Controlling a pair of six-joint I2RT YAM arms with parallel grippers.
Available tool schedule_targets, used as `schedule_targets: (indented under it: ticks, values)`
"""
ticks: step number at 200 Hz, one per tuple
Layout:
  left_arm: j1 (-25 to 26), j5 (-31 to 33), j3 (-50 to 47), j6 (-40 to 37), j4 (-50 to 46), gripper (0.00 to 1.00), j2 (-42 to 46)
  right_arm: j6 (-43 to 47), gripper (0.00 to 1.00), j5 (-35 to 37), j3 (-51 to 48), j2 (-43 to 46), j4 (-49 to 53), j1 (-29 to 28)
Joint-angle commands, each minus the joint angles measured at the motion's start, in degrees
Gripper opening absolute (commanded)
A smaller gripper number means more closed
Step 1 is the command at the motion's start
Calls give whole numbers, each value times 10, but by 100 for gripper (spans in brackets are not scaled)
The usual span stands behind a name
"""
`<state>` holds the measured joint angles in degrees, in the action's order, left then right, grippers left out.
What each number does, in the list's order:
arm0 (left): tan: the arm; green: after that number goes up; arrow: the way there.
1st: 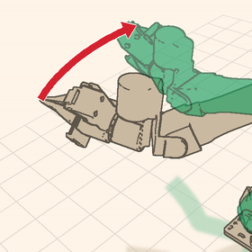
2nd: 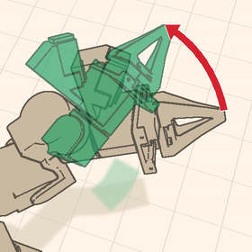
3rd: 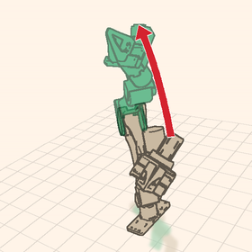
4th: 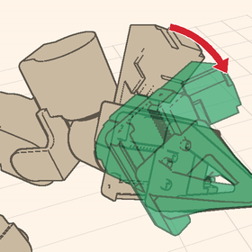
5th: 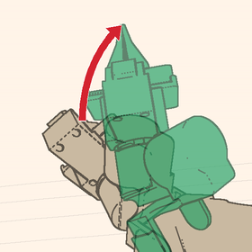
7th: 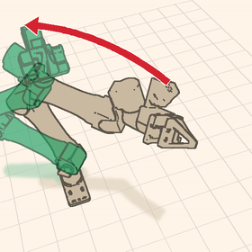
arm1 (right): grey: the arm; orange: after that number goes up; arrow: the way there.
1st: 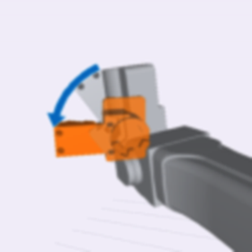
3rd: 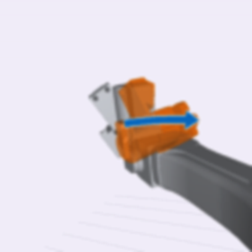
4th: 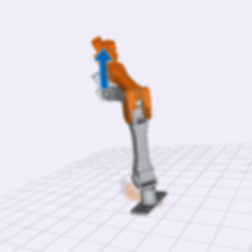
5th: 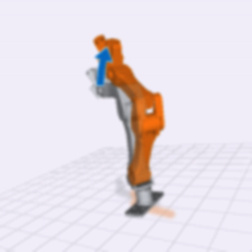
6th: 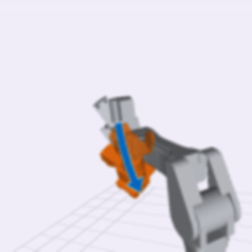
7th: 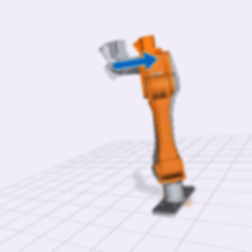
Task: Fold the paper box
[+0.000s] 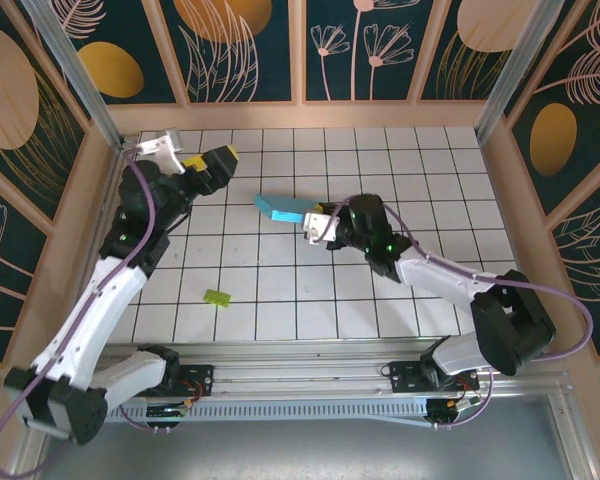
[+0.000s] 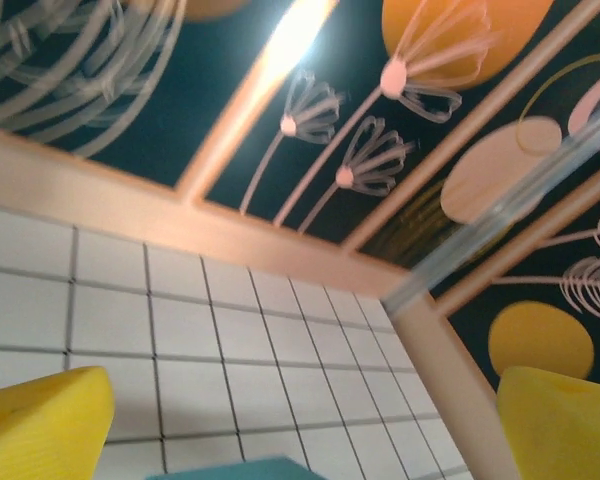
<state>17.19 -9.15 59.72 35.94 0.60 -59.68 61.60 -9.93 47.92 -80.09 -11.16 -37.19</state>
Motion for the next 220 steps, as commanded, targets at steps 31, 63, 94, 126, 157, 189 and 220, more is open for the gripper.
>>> schedule_targets:
  ticks: [31,63,94,126,157,189,220]
  values:
    - [0,164,-74,-124,-62,99,95,41,31,-70,224,-77,437,0]
    - [0,152,-103,-126,-69,99,113,42,32,-77,373,-185,583,4]
    - [0,98,-108,-150,-85,99,105,9,31,-94,520,-293,688,7]
    - [0,-7,-114,-194,-84,98,101,23,32,-88,552,-335,680,11]
    - [0,-133,-119,-235,-84,97,101,30,33,-91,601,-384,713,16]
    - [0,-137,-121,-260,-102,98,104,40,34,-102,605,-404,706,20]
    - [0,-119,-121,-265,-102,99,106,55,38,-99,611,-412,699,21]
